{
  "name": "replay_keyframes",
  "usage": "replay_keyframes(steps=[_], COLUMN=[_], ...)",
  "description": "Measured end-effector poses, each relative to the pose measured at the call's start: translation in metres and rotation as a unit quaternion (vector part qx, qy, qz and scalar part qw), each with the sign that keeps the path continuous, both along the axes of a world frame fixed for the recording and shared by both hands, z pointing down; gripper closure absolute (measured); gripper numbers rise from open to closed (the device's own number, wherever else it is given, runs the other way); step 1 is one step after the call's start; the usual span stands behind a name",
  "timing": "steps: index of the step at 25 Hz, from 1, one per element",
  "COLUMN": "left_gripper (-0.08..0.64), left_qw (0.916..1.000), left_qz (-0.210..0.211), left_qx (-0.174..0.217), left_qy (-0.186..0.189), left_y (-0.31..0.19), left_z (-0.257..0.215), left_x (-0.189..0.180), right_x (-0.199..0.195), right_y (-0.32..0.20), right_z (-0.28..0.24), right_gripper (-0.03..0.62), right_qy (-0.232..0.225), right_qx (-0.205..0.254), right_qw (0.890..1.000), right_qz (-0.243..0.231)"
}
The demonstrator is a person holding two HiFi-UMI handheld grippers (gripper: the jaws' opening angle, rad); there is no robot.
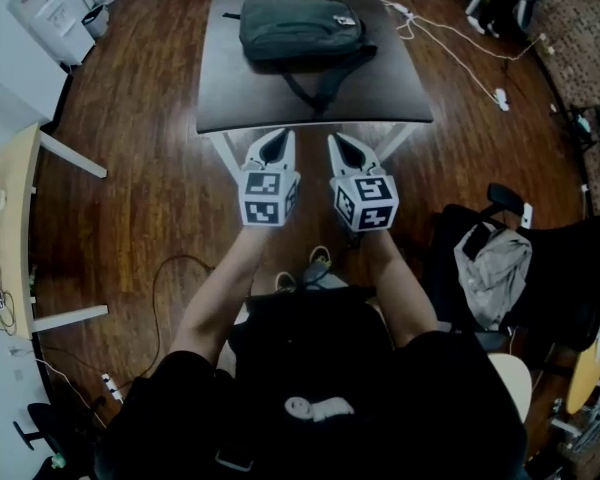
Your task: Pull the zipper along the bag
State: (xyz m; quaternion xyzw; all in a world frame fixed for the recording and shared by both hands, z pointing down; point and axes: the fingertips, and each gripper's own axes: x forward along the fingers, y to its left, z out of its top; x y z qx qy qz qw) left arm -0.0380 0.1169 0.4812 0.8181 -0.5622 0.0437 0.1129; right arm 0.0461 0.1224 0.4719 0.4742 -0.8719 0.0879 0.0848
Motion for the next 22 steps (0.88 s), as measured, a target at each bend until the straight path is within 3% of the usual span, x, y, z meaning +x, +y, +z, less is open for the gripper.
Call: replay_keyframes(steps=[22], left_gripper=[0.56], left_qw=[0.9997], left_qz=[-0.024], left_qx=[0.002], left_qy=[-0.011], left_y=[0.011], left_z=[-0.004], left_x=[0.036], right_x=[0.022], right_y=[0.012], right_z=[-0.008], right_gripper=[0.58], right_qy=[-0.004], right_qx=[0.01], right_qw=[0.999], right_qz=[-0.031])
